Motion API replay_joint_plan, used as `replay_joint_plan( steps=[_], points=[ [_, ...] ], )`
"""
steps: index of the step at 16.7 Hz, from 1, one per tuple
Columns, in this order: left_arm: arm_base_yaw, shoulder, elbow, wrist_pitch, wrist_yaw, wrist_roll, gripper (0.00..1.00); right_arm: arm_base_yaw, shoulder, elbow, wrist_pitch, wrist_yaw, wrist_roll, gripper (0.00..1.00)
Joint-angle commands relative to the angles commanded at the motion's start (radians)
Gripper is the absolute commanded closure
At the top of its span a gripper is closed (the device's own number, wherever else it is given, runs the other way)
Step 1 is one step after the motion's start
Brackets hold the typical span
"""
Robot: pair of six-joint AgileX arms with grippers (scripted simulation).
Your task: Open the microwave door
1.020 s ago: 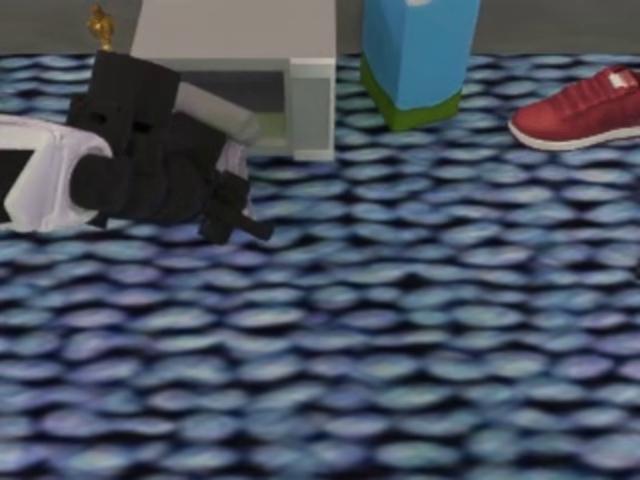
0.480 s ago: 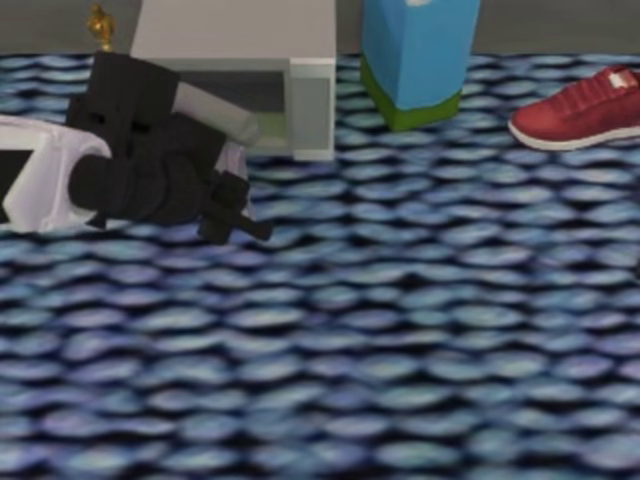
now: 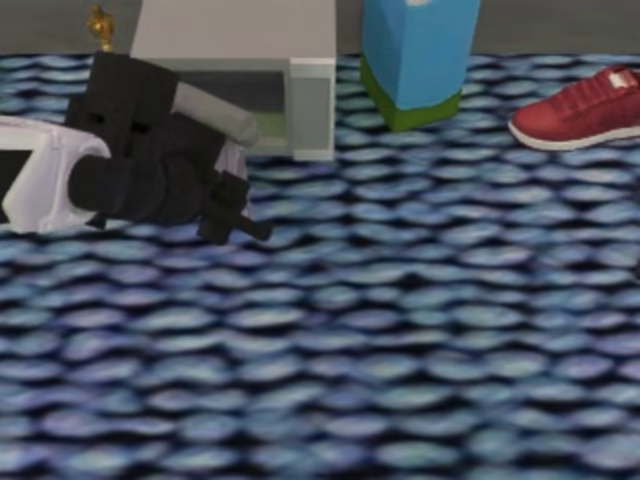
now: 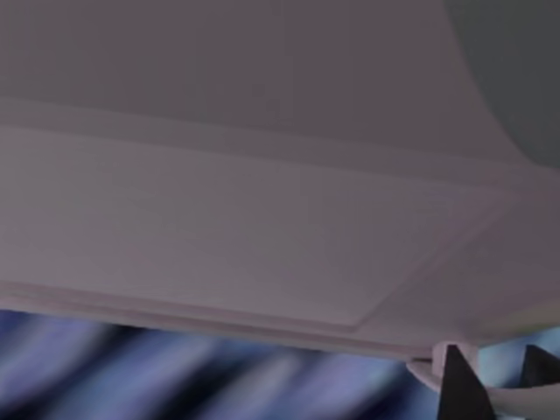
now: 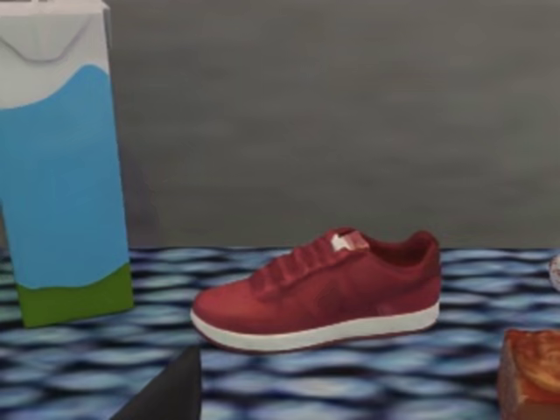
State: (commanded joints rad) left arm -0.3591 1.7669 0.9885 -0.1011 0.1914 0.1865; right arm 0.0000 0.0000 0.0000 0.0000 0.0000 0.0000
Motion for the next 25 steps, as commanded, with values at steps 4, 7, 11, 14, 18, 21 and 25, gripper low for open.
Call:
replay_joint_plan(
  steps=[4,7,11,14,18,21,25],
  points=[
    [0.000,0.000,0.000,0.000,0.000,0.000,1.00,0.000,0.000,0.000,0.000,0.000,0.000,0.00],
    [-0.005,0.000,-0.001,-0.002,0.009,-0.002,1.00,0.000,0.000,0.000,0.000,0.000,0.000,0.00],
    [0.020,-0.011,-0.012,-0.012,0.043,0.047,1.00,0.000,0.000,0.000,0.000,0.000,0.000,0.00],
    [0.040,-0.021,-0.020,-0.020,0.072,0.091,1.00,0.000,0.000,0.000,0.000,0.000,0.000,0.00],
    [0.047,-0.023,-0.023,-0.024,0.082,0.104,1.00,0.000,0.000,0.000,0.000,0.000,0.000,0.00],
    [0.047,-0.023,-0.023,-0.024,0.082,0.104,1.00,0.000,0.000,0.000,0.000,0.000,0.000,0.00],
    [0.047,-0.023,-0.023,-0.024,0.082,0.104,1.00,0.000,0.000,0.000,0.000,0.000,0.000,0.00]
  ],
)
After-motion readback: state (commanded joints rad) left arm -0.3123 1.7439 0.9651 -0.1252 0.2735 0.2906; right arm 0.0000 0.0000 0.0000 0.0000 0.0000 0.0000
